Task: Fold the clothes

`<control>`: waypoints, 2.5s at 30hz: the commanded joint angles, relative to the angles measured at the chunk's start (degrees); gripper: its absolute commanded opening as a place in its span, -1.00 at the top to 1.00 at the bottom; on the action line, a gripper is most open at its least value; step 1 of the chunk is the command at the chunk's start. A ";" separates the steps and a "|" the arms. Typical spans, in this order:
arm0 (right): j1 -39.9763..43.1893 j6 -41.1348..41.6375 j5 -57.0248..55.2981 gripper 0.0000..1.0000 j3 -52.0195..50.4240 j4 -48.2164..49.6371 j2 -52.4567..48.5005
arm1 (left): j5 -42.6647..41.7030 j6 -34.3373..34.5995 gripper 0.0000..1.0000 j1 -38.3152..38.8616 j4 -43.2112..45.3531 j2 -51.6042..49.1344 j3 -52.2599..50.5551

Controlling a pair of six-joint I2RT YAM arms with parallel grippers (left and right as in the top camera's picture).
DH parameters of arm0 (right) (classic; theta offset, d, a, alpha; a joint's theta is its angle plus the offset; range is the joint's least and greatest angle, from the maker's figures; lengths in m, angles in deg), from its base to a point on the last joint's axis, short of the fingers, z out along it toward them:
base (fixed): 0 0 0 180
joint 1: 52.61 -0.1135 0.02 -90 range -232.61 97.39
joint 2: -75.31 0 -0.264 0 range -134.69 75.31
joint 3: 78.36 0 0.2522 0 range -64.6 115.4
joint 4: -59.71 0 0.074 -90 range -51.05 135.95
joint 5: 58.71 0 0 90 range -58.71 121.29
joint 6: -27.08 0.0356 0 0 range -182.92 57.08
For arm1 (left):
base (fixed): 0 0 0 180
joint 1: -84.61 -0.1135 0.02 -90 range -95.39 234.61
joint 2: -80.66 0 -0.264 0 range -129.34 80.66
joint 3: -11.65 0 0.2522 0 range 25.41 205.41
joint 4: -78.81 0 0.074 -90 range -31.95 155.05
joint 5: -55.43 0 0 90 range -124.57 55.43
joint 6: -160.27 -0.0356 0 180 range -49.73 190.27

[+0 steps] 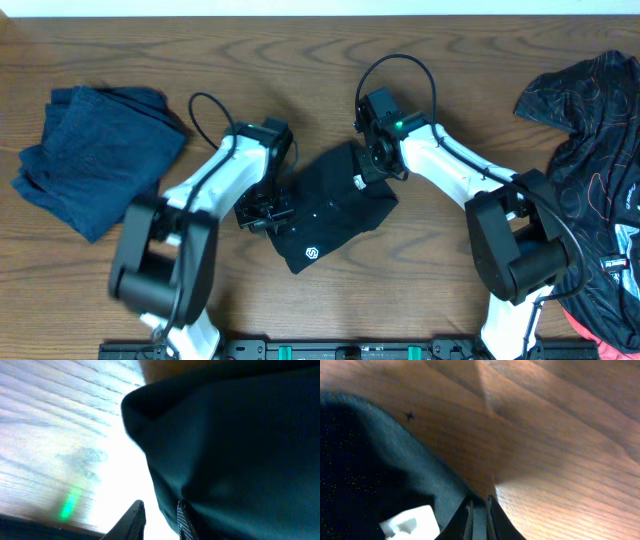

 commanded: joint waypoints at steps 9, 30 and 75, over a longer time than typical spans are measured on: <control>-0.39 0.92 0.98 0.74 4.61 -13.44 12.31 | 8.72 -12.20 -0.56 -1.62 14.62 17.25 -0.04; -4.55 2.40 19.34 0.68 -17.20 -5.27 12.79 | -6.51 -22.43 -0.60 -2.47 20.76 -3.52 -0.07; -0.04 -1.29 5.55 0.29 -19.30 10.51 11.80 | -24.96 -32.02 -0.72 -12.44 20.74 -1.46 -0.17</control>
